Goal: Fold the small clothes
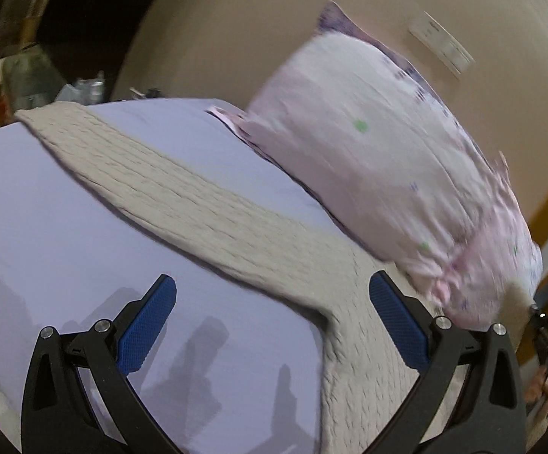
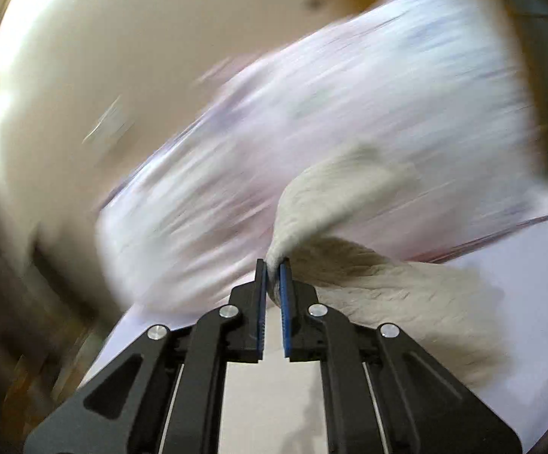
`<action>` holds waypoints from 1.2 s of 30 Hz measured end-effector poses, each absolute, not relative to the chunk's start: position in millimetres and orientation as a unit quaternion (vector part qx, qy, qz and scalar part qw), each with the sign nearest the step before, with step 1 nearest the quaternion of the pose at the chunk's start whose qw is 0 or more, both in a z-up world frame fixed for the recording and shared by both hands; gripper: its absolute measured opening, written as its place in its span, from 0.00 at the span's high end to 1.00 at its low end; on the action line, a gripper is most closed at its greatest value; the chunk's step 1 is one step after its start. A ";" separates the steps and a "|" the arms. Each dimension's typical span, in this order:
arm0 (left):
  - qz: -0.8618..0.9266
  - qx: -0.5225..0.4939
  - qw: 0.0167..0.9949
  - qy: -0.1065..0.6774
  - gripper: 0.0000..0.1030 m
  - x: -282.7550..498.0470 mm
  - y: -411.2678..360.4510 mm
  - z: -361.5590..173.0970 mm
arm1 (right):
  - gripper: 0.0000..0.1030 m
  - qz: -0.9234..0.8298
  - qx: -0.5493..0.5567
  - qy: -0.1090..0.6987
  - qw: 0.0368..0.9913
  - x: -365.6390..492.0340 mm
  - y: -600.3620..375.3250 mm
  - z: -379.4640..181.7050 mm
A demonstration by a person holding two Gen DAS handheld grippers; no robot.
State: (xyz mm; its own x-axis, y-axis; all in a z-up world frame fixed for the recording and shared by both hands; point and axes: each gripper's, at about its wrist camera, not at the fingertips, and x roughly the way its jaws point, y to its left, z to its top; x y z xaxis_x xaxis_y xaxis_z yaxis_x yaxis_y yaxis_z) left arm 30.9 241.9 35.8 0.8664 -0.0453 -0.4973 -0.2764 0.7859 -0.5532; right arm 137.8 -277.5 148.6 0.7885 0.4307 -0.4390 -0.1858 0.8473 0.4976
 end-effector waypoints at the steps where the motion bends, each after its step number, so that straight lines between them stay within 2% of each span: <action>1: 0.072 -0.325 0.909 0.250 0.01 31.4 248.0 36.5 | 0.82 0.210 0.196 0.315 0.904 146.4 -237.1 136.2; 2: 0.079 -0.330 0.907 0.249 0.02 31.5 254.7 37.1 | 0.73 0.237 0.170 0.351 0.890 151.8 -204.6 123.6; 4: 0.086 -0.338 0.904 0.247 0.10 32.9 265.6 37.5 | 0.67 0.260 0.134 0.396 0.870 154.0 -161.7 103.3; 5: 0.090 -0.344 0.901 0.247 0.13 32.9 271.6 36.9 | 0.53 0.262 0.138 0.395 0.870 151.5 -159.3 99.8; 7: 0.102 -0.364 0.892 0.248 0.21 31.0 292.5 33.2 | 0.37 0.248 0.157 0.382 0.876 148.1 -171.3 98.8; 17: 0.193 -0.515 0.799 0.244 0.48 30.4 403.5 -5.4 | 0.32 0.146 0.208 0.369 0.894 128.2 -283.9 98.1; 23: 0.208 -0.549 0.773 0.238 0.62 39.8 434.0 -10.7 | 0.27 0.114 0.235 0.334 0.906 107.1 -325.1 113.2; 26: 0.217 -0.556 0.767 0.236 0.76 45.3 445.9 -13.3 | 0.27 0.105 0.241 0.327 0.908 96.1 -337.3 113.5; 27: 0.224 -0.553 0.765 0.243 0.89 47.9 449.4 -14.3 | 0.27 0.103 0.242 0.328 0.907 93.8 -340.4 112.5; 28: 0.231 -0.548 0.764 0.252 0.92 50.3 450.0 -13.8 | 0.27 0.099 0.242 0.330 0.907 90.5 -345.0 110.0; 32: 0.205 -0.493 0.809 0.244 0.94 63.8 422.1 24.2 | 0.27 0.075 0.240 0.330 0.910 78.1 -366.8 105.0; 34: 0.148 -0.444 0.851 0.237 0.94 80.4 382.2 60.7 | 0.27 0.063 0.244 0.325 0.912 72.3 -378.8 104.0; 36: 0.055 -0.385 0.892 0.232 0.94 104.3 310.5 103.3 | 0.27 0.048 0.254 0.318 0.912 65.6 -393.6 103.1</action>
